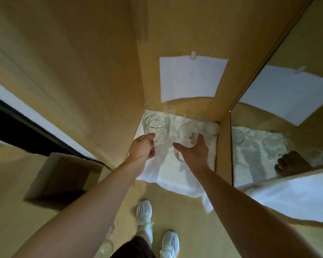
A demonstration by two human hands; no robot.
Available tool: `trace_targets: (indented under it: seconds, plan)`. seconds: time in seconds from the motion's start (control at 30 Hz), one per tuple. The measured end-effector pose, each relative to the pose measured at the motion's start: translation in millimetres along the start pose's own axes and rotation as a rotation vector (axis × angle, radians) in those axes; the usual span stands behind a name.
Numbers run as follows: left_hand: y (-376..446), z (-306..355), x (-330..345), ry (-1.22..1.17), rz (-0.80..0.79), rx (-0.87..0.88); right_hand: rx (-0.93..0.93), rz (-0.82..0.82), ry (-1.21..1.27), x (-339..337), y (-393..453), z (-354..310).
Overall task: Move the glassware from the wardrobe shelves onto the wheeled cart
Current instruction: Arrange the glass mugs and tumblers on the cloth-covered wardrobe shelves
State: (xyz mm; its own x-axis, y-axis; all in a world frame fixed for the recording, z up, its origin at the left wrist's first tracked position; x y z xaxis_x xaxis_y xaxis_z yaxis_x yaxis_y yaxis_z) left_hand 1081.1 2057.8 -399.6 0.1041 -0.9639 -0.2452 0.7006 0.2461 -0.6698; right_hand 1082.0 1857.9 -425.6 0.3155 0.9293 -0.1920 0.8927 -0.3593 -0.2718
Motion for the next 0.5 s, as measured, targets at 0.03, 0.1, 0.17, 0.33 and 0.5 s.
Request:
trace_targets:
  seconds: [0.03, 0.1, 0.17, 0.33, 0.5]
  plan:
    - [-12.0, 7.8, -7.2, -0.008, 0.007, 0.035, -0.035, -0.005, -0.005, -0.5, -4.6, -15.3]
    - [-34.5, 25.4, -22.0, -0.002, 0.031, 0.105, -0.105, -0.009, -0.007, -1.9, -13.2, -48.2]
    - [-54.8, 43.1, -36.1, 0.007, 0.059, 0.156, -0.154, -0.018, 0.017, -3.7, -23.8, -79.2]
    - [-99.5, 81.3, -58.8, -0.018, 0.048, 0.267, -0.286, 0.016, 0.07, -17.9, -59.4, -141.6]
    - [-148.6, 98.4, -82.7, -0.008, -0.001, 0.428, -0.336, 0.063, 0.059, -36.5, -113.5, -181.9]
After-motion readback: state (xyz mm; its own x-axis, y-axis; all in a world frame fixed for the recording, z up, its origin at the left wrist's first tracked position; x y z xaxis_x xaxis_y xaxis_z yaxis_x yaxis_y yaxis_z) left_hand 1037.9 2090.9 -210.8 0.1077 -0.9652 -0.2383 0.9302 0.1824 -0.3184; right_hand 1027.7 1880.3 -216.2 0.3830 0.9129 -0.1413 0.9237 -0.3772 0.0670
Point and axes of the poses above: each hand's wrist, its own y-axis towards the middle knuckle, its own x-axis out of the palm, z = x × y, the point moved 4 cm from there along y, towards the middle knuckle, and after that the axes turned 15 degrees about y, right-handed, at the moved point
